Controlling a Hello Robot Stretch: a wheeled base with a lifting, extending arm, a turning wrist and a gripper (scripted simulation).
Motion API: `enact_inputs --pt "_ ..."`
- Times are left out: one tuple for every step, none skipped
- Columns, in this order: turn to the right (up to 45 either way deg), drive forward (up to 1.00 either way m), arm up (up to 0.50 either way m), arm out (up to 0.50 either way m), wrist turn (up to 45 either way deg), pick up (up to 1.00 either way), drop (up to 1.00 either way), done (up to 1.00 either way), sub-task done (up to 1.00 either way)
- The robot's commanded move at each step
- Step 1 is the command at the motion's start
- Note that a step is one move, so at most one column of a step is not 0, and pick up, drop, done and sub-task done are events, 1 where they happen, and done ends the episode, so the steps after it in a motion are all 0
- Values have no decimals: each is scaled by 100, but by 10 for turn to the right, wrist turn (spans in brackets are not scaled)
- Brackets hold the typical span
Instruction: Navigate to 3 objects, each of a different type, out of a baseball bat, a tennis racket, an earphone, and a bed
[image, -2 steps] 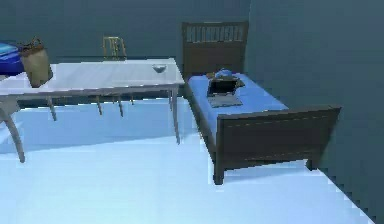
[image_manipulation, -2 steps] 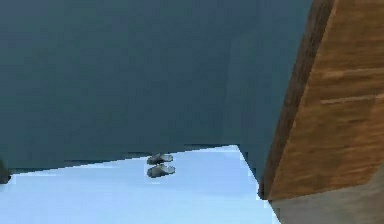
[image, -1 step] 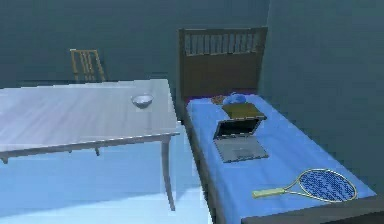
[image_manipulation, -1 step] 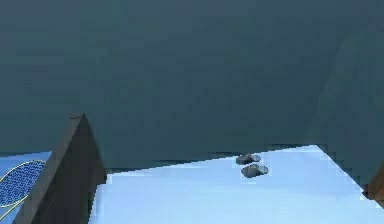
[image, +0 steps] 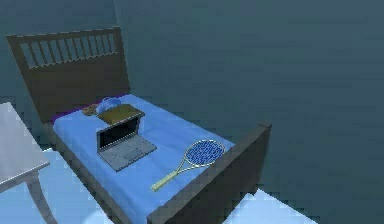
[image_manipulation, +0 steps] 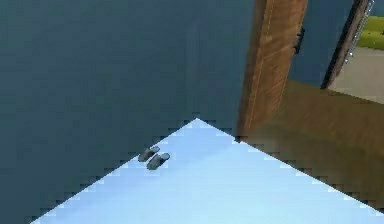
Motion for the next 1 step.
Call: enact_inputs --pt "0 0 0 0 0 0 0 100 0"
